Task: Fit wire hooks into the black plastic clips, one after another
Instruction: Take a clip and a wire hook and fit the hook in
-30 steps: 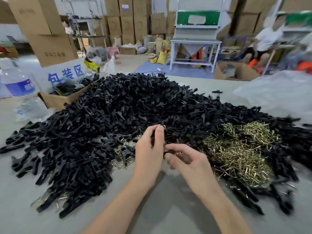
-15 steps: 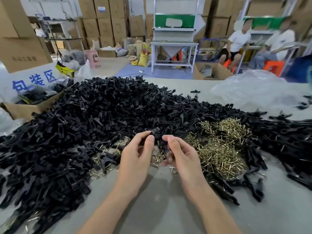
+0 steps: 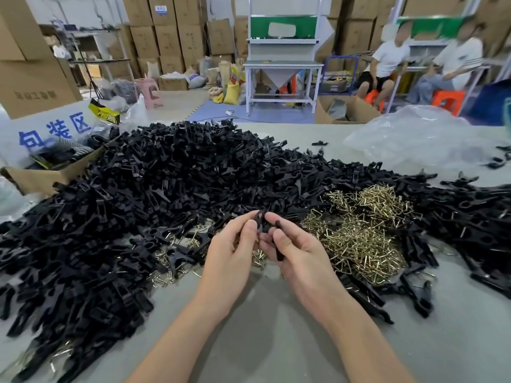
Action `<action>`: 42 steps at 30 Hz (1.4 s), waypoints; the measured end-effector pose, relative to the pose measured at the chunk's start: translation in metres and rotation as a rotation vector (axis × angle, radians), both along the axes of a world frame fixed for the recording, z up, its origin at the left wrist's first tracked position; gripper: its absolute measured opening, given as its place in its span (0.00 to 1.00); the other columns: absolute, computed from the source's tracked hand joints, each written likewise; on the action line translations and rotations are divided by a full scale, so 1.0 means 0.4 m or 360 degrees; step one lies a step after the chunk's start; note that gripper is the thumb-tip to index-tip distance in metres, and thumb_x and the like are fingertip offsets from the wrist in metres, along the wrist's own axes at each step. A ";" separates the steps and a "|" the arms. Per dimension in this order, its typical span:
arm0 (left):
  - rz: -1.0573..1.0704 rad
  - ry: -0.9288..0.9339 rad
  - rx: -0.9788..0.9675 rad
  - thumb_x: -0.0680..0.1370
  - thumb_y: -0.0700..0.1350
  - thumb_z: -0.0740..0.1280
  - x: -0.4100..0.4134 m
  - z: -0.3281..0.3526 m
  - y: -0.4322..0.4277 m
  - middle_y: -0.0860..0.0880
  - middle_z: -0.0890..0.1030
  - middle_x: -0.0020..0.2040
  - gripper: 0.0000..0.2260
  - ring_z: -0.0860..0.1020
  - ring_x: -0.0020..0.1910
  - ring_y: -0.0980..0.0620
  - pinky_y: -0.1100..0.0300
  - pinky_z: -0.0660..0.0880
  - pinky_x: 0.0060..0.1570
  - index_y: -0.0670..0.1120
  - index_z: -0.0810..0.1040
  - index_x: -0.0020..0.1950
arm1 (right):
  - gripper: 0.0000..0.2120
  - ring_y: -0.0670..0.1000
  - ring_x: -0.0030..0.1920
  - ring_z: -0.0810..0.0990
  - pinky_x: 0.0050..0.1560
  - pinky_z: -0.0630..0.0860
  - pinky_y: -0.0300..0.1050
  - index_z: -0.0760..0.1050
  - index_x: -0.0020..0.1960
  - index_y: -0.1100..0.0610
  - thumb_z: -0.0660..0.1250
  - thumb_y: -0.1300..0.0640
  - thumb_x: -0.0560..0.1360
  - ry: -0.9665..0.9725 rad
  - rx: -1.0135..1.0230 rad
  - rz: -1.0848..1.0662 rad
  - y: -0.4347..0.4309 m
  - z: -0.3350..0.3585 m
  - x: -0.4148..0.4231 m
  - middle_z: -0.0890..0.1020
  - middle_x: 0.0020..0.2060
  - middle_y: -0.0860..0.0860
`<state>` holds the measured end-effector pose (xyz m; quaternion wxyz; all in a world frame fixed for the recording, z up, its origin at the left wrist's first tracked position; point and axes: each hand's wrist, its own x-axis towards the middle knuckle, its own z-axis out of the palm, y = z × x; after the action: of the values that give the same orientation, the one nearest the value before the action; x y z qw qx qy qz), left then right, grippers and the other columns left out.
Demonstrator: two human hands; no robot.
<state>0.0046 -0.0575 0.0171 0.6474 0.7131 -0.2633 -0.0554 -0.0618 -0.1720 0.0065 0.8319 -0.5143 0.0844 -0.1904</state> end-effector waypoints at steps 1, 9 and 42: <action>0.0009 -0.0007 -0.0011 0.84 0.44 0.62 -0.001 0.001 0.001 0.53 0.85 0.49 0.11 0.82 0.46 0.54 0.50 0.80 0.48 0.57 0.80 0.60 | 0.14 0.48 0.53 0.84 0.56 0.80 0.41 0.85 0.58 0.47 0.67 0.61 0.79 0.0013 -0.0031 -0.0046 -0.001 0.002 -0.002 0.86 0.46 0.48; 0.0002 -0.0022 -0.0035 0.82 0.44 0.65 -0.009 -0.001 -0.003 0.52 0.84 0.42 0.09 0.81 0.41 0.51 0.52 0.79 0.43 0.57 0.79 0.58 | 0.17 0.50 0.51 0.86 0.51 0.82 0.42 0.86 0.55 0.47 0.75 0.57 0.67 0.0033 -0.0004 -0.0182 -0.002 0.021 -0.011 0.85 0.47 0.52; -0.0101 -0.0101 0.0046 0.80 0.46 0.68 0.002 -0.016 0.005 0.59 0.85 0.44 0.09 0.81 0.40 0.60 0.65 0.78 0.42 0.60 0.83 0.53 | 0.20 0.45 0.49 0.85 0.49 0.79 0.34 0.82 0.60 0.45 0.75 0.57 0.70 0.0077 -0.0353 -0.0272 -0.013 0.022 -0.022 0.87 0.47 0.46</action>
<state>0.0052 -0.0557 0.0107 0.6263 0.7150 -0.3053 -0.0572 -0.0707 -0.1771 0.0153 0.7484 -0.5986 0.1264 -0.2563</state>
